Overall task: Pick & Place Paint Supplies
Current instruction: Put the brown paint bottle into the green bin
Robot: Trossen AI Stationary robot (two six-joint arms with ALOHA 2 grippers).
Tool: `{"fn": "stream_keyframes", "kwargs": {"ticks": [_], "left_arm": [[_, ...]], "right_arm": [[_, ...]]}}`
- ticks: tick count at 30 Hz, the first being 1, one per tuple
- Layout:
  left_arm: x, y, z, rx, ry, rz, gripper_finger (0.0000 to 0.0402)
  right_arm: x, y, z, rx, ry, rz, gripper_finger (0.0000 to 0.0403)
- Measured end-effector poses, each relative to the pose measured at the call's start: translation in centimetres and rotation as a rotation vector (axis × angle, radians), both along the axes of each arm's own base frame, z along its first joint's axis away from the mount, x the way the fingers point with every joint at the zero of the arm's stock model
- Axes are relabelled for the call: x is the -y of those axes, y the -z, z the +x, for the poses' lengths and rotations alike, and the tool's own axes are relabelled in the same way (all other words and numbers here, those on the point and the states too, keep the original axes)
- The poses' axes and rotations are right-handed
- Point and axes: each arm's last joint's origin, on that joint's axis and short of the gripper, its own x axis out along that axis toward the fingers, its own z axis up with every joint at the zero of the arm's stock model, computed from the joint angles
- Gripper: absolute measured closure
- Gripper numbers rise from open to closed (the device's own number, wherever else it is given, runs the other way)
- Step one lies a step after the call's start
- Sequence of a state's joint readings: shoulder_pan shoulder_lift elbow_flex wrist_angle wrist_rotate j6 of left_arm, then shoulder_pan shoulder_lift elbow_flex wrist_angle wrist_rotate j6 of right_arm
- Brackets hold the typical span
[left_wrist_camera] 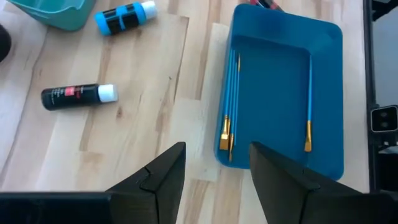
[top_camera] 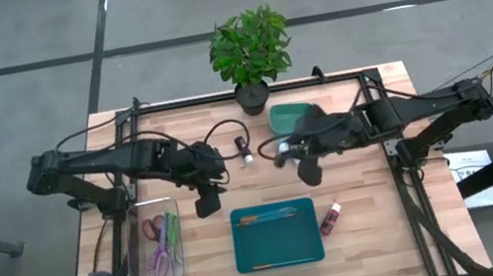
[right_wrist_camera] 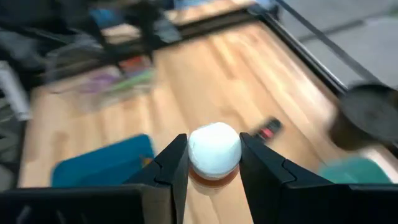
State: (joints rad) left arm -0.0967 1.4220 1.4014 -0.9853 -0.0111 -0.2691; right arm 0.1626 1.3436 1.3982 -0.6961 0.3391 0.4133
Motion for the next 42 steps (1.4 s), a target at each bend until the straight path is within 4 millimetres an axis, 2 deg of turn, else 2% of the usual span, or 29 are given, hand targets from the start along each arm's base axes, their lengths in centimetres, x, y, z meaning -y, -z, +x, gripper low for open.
{"fn": "stream_keyframes", "kwargs": {"ticks": [5,9,19,27,35,42], "left_arm": [[-0.1,0.1,0.0,-0.002,-0.043,0.019,0.0218],[-0.2,0.1,-0.1,-0.006,-0.109,0.027,0.0218],[-0.2,2.3,-0.1,-0.041,-0.166,0.022,0.0218],[-0.2,3.6,0.0,-0.043,-0.193,0.005,0.0218],[-0.2,3.6,0.2,-0.018,-0.202,-0.005,0.0218],[-0.2,3.5,0.3,-0.008,-0.203,-0.007,0.0218]], "right_arm": [[1.5,1.4,-0.5,-0.083,0.154,-0.013,0.0296],[4.0,3.1,-0.8,-0.125,0.282,-0.005,0.0296],[9.3,5.7,-3.9,-0.091,0.512,0.037,0.0296],[11.8,9.0,-4.3,-0.142,0.588,0.017,0.0296],[13.8,11.3,-5.3,-0.189,0.607,0.006,0.0296],[14.8,12.7,-5.5,-0.13,0.618,0.033,0.0296]]}}
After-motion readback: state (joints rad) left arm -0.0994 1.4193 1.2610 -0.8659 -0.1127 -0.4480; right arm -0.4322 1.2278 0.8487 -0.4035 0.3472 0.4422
